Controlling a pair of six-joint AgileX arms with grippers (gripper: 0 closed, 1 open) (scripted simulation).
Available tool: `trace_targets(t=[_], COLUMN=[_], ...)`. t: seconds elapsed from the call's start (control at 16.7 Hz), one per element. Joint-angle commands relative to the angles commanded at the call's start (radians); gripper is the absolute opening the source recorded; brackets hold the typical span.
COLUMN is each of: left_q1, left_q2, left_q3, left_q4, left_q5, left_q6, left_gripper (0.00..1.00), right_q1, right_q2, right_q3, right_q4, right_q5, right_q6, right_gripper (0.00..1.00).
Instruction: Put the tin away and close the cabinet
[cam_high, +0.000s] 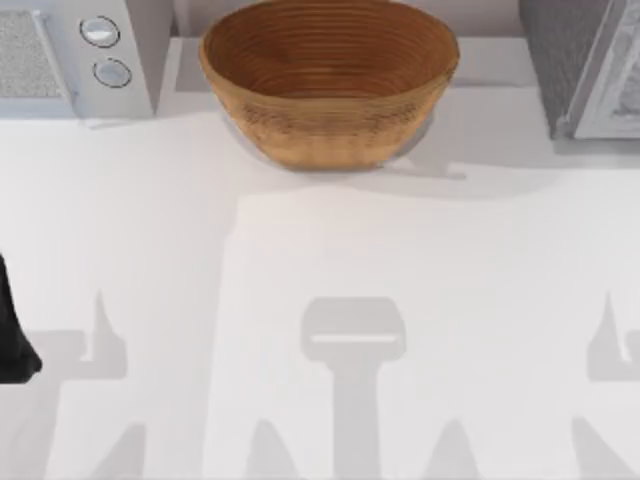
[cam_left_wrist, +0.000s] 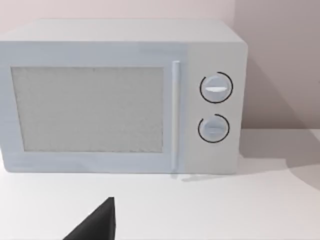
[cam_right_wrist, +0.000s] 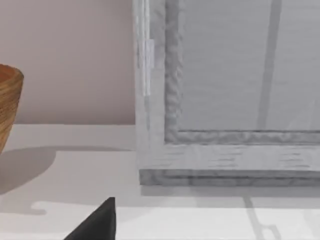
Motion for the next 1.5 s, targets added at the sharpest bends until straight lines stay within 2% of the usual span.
trace_targets(t=[0.3,0.48,0.72,1.26,1.5], left_q1=[0.000,0.000,0.000,0.000,0.000], left_q2=[0.000,0.000,0.000,0.000,0.000], left_q3=[0.000,0.000,0.000,0.000,0.000], left_q4=[0.000,0.000,0.000,0.000,0.000], left_q5=[0.000,0.000,0.000,0.000,0.000], left_q6=[0.000,0.000,0.000,0.000,0.000], left_gripper=[1.00,1.00,1.00,1.00,1.00], right_q1=[0.002,-0.061,-0.251,-0.751,-0.929], right_q2=[0.006,0.071,0.306,1.197,1.455], right_q3=[0.001,0.029,0.099,0.265,0.332], right_q4=[0.000,0.063,0.275,0.890,1.100], right_q5=[-0.002,-0.064,-0.252,-0.741,-0.917], right_q6=[-0.001,0.001,0.006,0.016,0.019], right_gripper=[1.00,1.00,1.00,1.00,1.00])
